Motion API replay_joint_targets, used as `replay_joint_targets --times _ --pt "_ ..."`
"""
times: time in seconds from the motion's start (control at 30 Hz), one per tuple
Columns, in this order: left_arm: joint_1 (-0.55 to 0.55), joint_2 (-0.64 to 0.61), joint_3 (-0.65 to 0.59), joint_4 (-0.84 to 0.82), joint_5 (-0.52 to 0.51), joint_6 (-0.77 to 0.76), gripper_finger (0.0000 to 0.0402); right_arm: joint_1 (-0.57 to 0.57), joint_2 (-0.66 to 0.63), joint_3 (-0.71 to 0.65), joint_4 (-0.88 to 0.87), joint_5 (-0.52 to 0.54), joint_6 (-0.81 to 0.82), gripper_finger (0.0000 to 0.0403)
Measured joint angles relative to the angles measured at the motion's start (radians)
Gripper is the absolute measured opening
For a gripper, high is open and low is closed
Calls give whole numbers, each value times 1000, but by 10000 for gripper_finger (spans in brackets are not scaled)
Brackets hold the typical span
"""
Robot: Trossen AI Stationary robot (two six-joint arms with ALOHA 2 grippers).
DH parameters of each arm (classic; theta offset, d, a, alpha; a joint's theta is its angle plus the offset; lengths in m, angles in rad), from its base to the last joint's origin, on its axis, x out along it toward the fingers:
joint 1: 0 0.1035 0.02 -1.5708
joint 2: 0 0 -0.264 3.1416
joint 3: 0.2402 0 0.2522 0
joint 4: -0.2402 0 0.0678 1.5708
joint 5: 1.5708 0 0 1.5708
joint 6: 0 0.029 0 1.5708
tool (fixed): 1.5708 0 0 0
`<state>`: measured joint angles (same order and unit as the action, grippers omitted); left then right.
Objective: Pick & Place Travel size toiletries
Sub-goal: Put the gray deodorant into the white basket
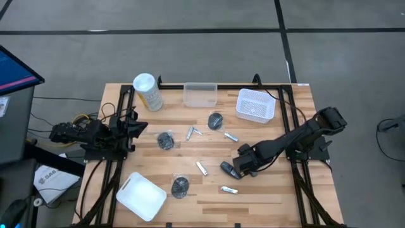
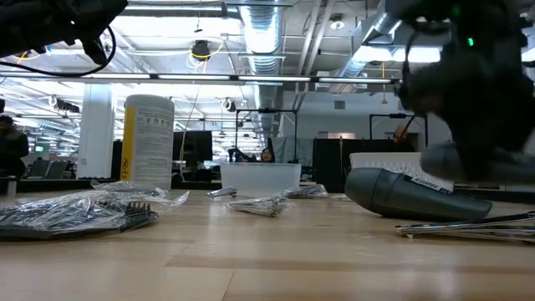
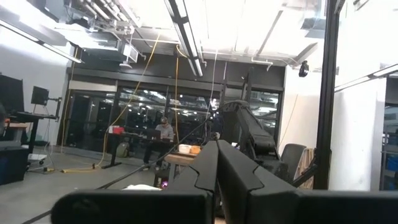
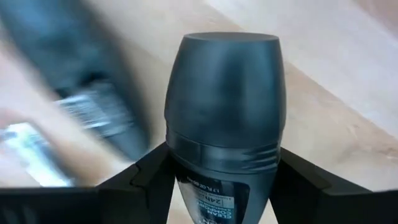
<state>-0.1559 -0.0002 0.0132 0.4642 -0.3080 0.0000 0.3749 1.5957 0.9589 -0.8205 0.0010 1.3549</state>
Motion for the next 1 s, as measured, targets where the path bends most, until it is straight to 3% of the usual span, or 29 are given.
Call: replay_joint_targets --times 0.23,0.53,0.73,1.0 --pt "0 1 0 28 -1 3 2 -78 -159 125 4 129 -106 197" --pt "0 3 0 42 -2 3 2 -173 -321 318 234 202 -472 197" --pt "0 3 0 45 -2 3 2 -188 -361 412 385 122 -667 197" --pt "0 4 0 46 -2 4 2 -142 -352 497 556 -106 -847 197"
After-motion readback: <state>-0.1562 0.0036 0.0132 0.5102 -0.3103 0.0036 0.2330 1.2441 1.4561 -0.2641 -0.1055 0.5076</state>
